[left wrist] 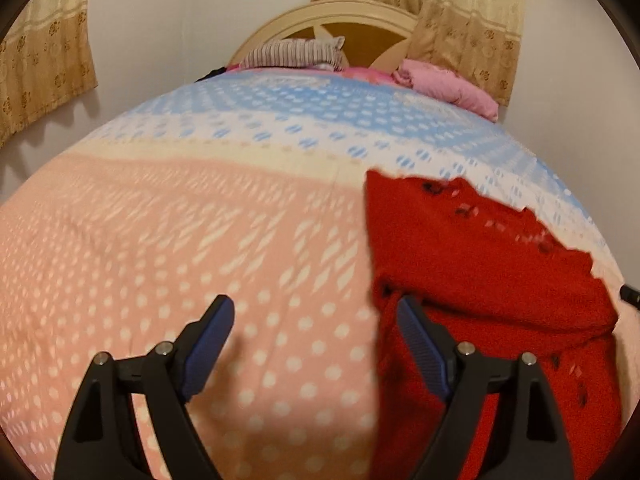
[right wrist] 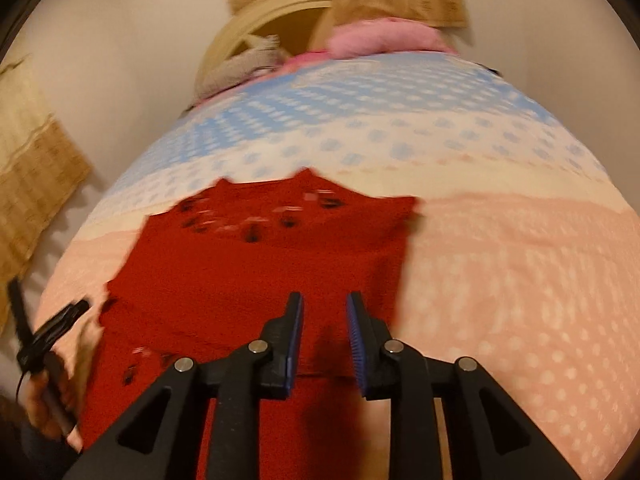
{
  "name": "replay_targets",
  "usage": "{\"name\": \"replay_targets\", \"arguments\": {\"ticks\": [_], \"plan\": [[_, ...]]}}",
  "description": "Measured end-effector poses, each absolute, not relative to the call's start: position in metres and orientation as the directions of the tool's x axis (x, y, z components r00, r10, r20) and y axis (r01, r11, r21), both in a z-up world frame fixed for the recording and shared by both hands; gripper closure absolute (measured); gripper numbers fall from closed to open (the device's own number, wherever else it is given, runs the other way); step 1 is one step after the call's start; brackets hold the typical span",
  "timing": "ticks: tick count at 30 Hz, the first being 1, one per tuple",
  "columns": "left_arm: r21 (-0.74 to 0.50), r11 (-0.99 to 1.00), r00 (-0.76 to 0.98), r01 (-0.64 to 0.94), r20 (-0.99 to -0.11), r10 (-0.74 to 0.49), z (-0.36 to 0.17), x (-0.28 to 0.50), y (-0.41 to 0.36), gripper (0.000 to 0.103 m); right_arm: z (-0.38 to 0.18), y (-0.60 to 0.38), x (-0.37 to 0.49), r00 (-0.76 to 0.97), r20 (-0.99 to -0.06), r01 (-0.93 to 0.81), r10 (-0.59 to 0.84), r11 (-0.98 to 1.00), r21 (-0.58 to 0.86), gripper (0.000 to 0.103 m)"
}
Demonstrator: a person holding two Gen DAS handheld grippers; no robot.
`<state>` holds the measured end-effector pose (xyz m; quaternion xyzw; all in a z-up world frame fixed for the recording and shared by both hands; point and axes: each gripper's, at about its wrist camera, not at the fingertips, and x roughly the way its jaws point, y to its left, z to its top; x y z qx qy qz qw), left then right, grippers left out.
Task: Fold small clothes
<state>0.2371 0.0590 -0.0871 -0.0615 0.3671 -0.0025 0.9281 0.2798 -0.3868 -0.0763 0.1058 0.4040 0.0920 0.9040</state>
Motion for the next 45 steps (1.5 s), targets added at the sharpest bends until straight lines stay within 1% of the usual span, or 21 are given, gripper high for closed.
{"name": "replay_targets", "arguments": {"ticks": [2,4,7,9,11,15,20,23,34,38,40,41,43,45], "plan": [[-0.104,0.994,0.722,-0.022,-0.690,-0.056,-0.086,0.251,0.050,0.016,-0.077,-0.368,0.285,0.633,-0.712,-0.149,0.304,0.950,0.273,0.078],[-0.053,0.998,0.710,-0.018,-0.704,-0.024,-0.093,0.264,0.038,0.016,-0.085,-0.355,0.291,0.615,-0.725,-0.179,0.310,0.950,0.255,0.077],[0.016,1.000,0.663,-0.017,-0.748,0.023,-0.114,0.281,0.029,0.014,-0.107,-0.353,0.300,0.579,-0.769,-0.134,0.273,0.961,0.240,0.076],[0.000,1.000,0.660,-0.021,-0.751,0.014,-0.118,0.280,0.034,0.008,-0.120,-0.362,0.300,0.558,-0.785,-0.100,0.267,0.961,0.256,0.076],[0.014,1.000,0.659,-0.016,-0.752,0.022,-0.119,0.280,0.035,0.006,-0.125,-0.369,0.294,0.562,-0.769,-0.111,0.303,0.950,0.293,0.076],[0.027,1.000,0.659,-0.014,-0.752,0.029,-0.121,0.278,0.032,0.004,-0.127,-0.371,0.286,0.563,-0.764,-0.129,0.315,0.947,0.295,0.076],[0.027,1.000,0.663,-0.014,-0.748,0.029,-0.122,0.277,0.032,0.004,-0.132,-0.376,0.282,0.589,-0.737,-0.109,0.331,0.936,0.334,0.076],[0.022,1.000,0.663,-0.014,-0.749,0.026,-0.122,0.276,0.031,0.004,-0.133,-0.374,0.276,0.607,-0.725,-0.118,0.326,0.939,0.323,0.076],[0.029,1.000,0.668,0.001,-0.744,0.021,-0.121,0.273,0.029,0.004,-0.138,-0.377,0.278,0.618,-0.705,-0.121,0.349,0.928,0.353,0.076],[0.035,0.999,0.665,0.031,-0.747,0.006,-0.118,0.265,0.027,0.004,-0.134,-0.375,0.276,0.624,-0.706,-0.121,0.335,0.934,0.337,0.076],[0.016,0.999,0.665,0.038,-0.747,-0.014,-0.115,0.253,0.031,0.004,-0.127,-0.371,0.269,0.635,-0.708,-0.119,0.310,0.944,0.307,0.076],[-0.001,0.999,0.662,0.044,-0.749,-0.030,-0.114,0.247,0.034,0.005,-0.124,-0.370,0.264,0.638,-0.708,-0.118,0.304,0.946,0.301,0.075],[-0.018,0.998,0.658,0.057,-0.751,-0.051,-0.113,0.235,0.037,0.005,-0.119,-0.368,0.252,0.642,-0.700,-0.122,0.313,0.943,0.310,0.061],[-0.017,0.997,0.664,0.075,-0.745,-0.063,-0.111,0.219,0.040,0.005,-0.115,-0.365,0.239,0.631,-0.711,-0.123,0.310,0.945,0.303,0.054]]}}
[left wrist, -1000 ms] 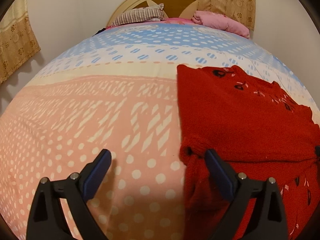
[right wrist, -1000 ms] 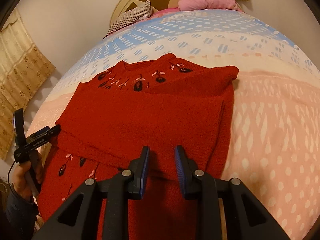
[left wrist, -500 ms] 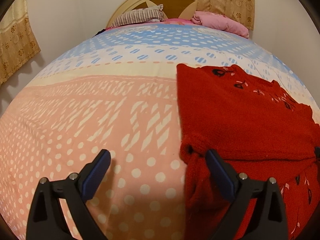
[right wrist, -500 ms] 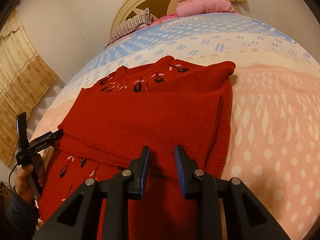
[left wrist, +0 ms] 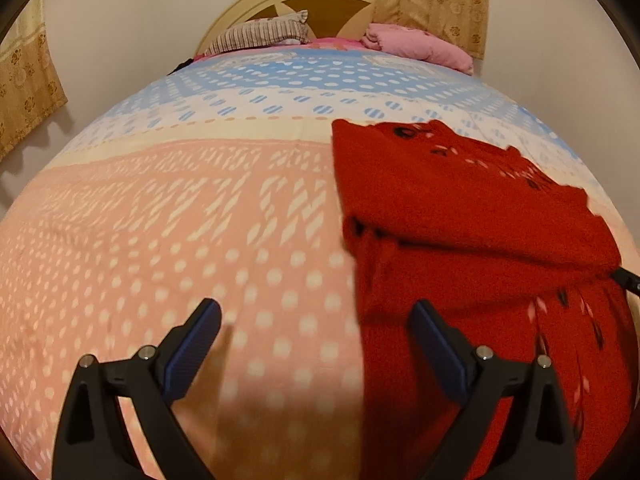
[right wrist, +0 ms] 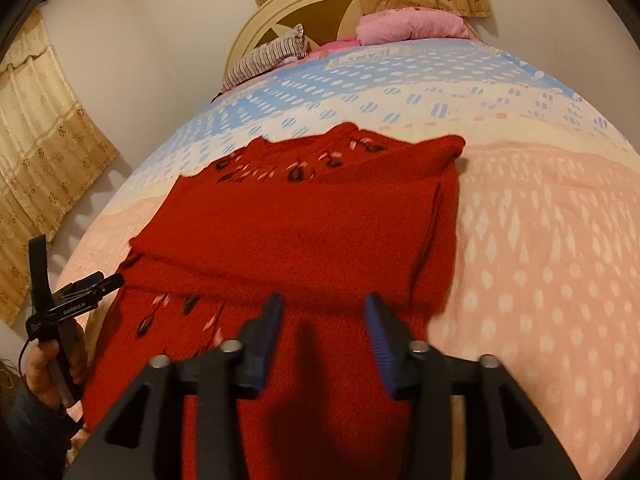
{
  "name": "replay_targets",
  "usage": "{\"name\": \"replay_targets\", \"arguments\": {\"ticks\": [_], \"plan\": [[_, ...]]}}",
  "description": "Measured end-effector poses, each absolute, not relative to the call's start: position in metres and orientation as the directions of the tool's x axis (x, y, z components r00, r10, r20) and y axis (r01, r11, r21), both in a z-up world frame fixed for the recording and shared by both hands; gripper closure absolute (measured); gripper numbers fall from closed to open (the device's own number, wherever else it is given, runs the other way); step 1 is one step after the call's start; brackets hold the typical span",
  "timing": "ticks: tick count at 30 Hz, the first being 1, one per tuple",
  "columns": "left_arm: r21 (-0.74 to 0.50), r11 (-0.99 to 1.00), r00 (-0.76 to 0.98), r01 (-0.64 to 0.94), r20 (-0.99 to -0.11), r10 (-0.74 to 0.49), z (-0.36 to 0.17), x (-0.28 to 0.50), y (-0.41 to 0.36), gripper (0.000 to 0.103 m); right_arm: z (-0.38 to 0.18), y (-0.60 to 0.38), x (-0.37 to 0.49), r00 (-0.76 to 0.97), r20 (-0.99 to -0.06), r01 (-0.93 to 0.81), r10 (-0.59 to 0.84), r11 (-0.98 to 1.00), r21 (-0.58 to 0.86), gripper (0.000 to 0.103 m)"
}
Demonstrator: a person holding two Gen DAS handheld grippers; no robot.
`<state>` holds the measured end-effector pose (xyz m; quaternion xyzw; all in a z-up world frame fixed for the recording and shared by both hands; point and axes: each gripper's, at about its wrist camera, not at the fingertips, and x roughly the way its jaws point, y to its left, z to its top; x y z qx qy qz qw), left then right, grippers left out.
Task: Fold small clothes
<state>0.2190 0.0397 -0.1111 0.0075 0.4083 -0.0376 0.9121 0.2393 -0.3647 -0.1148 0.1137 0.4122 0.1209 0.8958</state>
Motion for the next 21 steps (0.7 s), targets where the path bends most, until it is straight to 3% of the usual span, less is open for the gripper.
{"name": "replay_targets", "arguments": {"ticks": [11,21], "plan": [[-0.037,0.989,0.668,0.145,-0.734,-0.126,-0.103,0.132,0.060,0.007,-0.121,-0.349,0.158,0.588,-0.748,-0.179,0.306,0.952,0.249,0.054],[-0.147,0.971,0.588,0.189,-0.775,-0.232,-0.122,0.061,0.060,0.030,-0.125,-0.352,0.088,0.599,-0.750,-0.179,0.279,0.960,0.213,0.053]]}}
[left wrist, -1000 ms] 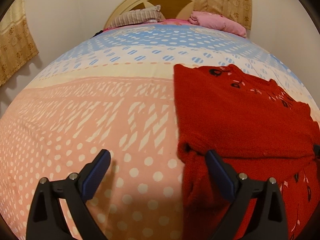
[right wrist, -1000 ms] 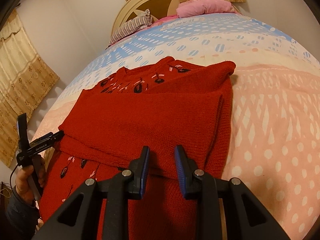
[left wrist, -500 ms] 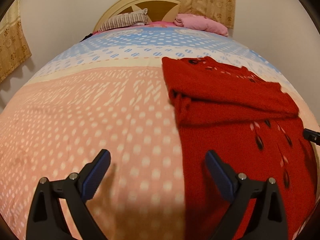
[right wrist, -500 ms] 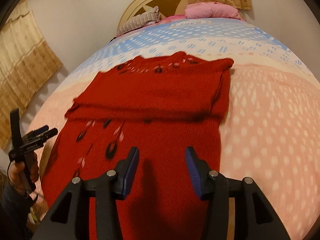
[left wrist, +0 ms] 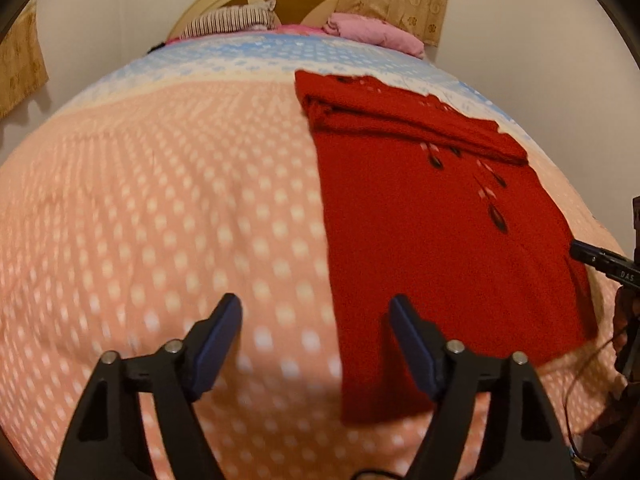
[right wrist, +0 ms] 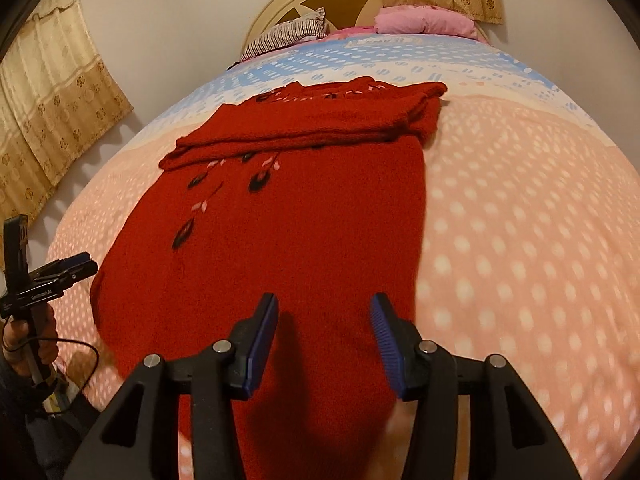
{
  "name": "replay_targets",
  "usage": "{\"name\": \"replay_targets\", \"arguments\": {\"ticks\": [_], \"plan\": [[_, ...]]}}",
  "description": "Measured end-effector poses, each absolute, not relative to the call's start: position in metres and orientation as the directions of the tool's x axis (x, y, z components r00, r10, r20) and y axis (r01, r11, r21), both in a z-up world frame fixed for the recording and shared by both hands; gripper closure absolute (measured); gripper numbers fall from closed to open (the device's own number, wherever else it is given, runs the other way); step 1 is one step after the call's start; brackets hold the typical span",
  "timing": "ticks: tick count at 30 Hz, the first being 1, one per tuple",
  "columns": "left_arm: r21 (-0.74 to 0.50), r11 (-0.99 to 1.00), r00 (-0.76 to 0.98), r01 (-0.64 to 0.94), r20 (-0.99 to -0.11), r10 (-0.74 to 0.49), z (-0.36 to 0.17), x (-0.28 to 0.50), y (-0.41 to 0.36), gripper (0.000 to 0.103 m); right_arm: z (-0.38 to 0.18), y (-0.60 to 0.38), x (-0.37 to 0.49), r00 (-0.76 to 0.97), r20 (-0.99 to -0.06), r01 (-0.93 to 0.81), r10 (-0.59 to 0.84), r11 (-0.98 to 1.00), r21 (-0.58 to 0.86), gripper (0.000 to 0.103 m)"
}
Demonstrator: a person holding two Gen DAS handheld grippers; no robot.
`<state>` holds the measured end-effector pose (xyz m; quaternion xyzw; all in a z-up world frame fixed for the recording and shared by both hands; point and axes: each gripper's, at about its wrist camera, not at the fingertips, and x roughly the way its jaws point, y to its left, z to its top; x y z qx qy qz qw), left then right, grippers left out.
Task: Fold small clothes
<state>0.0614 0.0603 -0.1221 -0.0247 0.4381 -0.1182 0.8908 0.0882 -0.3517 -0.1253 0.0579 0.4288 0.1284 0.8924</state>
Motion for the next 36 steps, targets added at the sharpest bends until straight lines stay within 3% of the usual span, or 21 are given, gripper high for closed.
{"name": "replay_targets", "arguments": {"ticks": [4,8,16,17,20,23,33,35,36], "plan": [[-0.209,0.960,0.552,0.186,-0.786,-0.278,-0.130,0.043,0.062,0.033,-0.126,-0.357,0.065,0.594,-0.756,-0.171,0.275,0.961,0.215,0.053],[-0.253,0.946,0.502,0.201,-0.803,-0.321,-0.142,0.036,0.060,0.043,-0.130,-0.358,0.043,0.591,-0.761,-0.173,0.267,0.964,0.203,0.053],[-0.366,0.913,0.459,0.182,-0.789,-0.408,-0.153,0.040,0.061,0.045,-0.137,-0.366,0.017,0.572,-0.767,-0.148,0.291,0.956,0.252,0.053],[-0.372,0.910,0.459,0.182,-0.787,-0.413,-0.153,0.039,0.062,0.049,-0.138,-0.365,0.014,0.568,-0.769,-0.152,0.295,0.955,0.254,0.053],[-0.377,0.900,0.451,0.218,-0.779,-0.436,-0.149,0.033,0.056,0.082,-0.140,-0.362,0.009,0.570,-0.768,-0.156,0.293,0.956,0.249,0.053],[-0.339,0.908,0.469,0.247,-0.778,-0.419,-0.140,0.024,0.051,0.091,-0.139,-0.363,0.005,0.562,-0.764,-0.158,0.317,0.948,0.277,0.053],[-0.379,0.895,0.477,0.236,-0.757,-0.447,-0.142,0.034,0.058,0.091,-0.148,-0.373,-0.002,0.545,-0.747,-0.118,0.382,0.917,0.382,0.053],[-0.404,0.887,0.479,0.224,-0.747,-0.461,-0.143,0.035,0.060,0.086,-0.149,-0.373,-0.002,0.551,-0.740,-0.117,0.386,0.914,0.390,0.054],[-0.406,0.885,0.477,0.230,-0.745,-0.466,-0.142,0.036,0.059,0.085,-0.149,-0.373,-0.003,0.552,-0.739,-0.116,0.386,0.913,0.391,0.062]]}}
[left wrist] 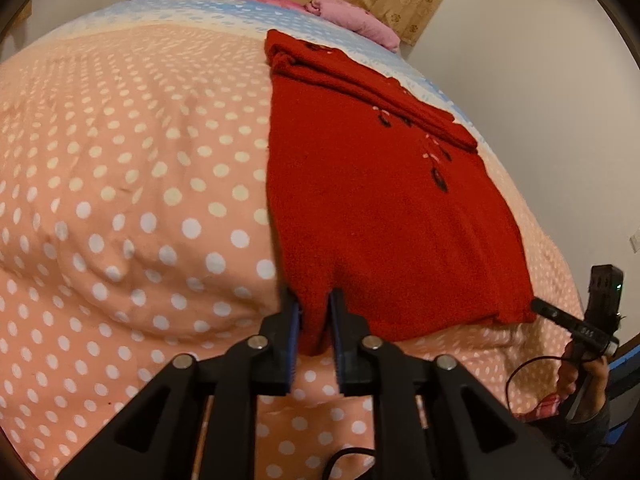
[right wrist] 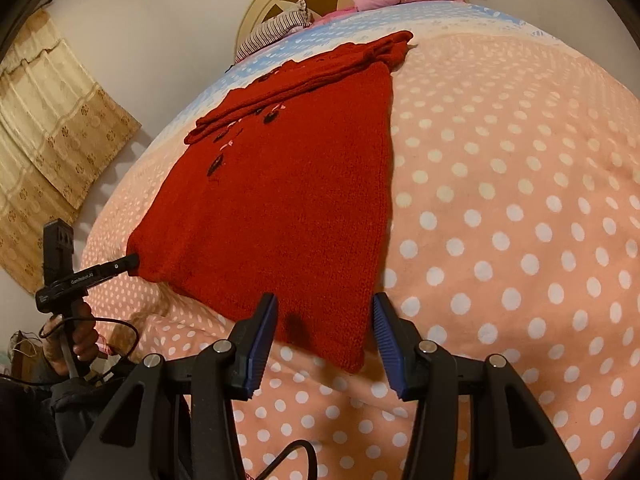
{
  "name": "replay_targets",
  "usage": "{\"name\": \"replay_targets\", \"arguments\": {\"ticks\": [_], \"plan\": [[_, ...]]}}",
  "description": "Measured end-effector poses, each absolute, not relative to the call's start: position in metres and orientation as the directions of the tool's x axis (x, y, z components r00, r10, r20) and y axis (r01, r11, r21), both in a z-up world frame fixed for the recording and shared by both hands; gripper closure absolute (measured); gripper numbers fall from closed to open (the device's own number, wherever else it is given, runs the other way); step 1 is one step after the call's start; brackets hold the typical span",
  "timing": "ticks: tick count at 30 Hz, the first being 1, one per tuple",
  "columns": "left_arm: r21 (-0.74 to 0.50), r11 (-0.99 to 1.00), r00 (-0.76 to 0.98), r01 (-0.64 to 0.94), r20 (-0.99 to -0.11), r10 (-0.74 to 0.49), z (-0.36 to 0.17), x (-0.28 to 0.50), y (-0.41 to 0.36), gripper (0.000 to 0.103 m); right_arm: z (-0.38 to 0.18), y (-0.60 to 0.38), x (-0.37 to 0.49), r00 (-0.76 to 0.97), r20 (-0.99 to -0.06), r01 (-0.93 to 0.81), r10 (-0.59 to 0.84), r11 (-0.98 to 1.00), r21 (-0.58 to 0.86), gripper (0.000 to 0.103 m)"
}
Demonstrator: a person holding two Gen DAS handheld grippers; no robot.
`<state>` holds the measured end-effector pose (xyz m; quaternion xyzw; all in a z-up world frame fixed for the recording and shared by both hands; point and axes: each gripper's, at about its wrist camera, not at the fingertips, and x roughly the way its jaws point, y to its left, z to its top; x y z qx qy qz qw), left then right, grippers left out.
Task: Fold small clothes
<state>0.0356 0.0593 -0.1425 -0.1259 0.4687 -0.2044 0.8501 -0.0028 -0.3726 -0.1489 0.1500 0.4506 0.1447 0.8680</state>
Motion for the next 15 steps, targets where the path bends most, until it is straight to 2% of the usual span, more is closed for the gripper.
{"name": "replay_targets", "arguments": {"ticks": [1,2,3,10,15], "plan": [[-0.404,0.883,0.475,0.238,-0.745,-0.468,-0.142,0.035,0.059,0.085,-0.149,-0.373,-0.003,0.549,-0.739,-0.119,0.390,0.912,0.393,0.085],[-0.404,0.880,0.473,0.248,-0.743,-0.474,-0.141,0.034,0.060,0.090,-0.149,-0.374,-0.003,0.543,-0.734,-0.127,0.409,0.903,0.409,0.097],[-0.409,0.874,0.479,0.261,-0.732,-0.485,-0.138,0.033,0.061,0.093,-0.149,-0.375,-0.004,0.545,-0.724,-0.130,0.422,0.896,0.424,0.097],[-0.449,0.842,0.559,0.299,-0.632,-0.536,-0.100,0.029,0.082,0.093,-0.111,-0.386,-0.017,0.639,-0.581,-0.208,0.504,0.841,0.500,0.097],[-0.463,0.829,0.566,0.315,-0.609,-0.555,-0.087,0.037,0.083,0.094,-0.084,-0.391,-0.015,0.697,-0.495,-0.233,0.519,0.816,0.528,0.097]]}}
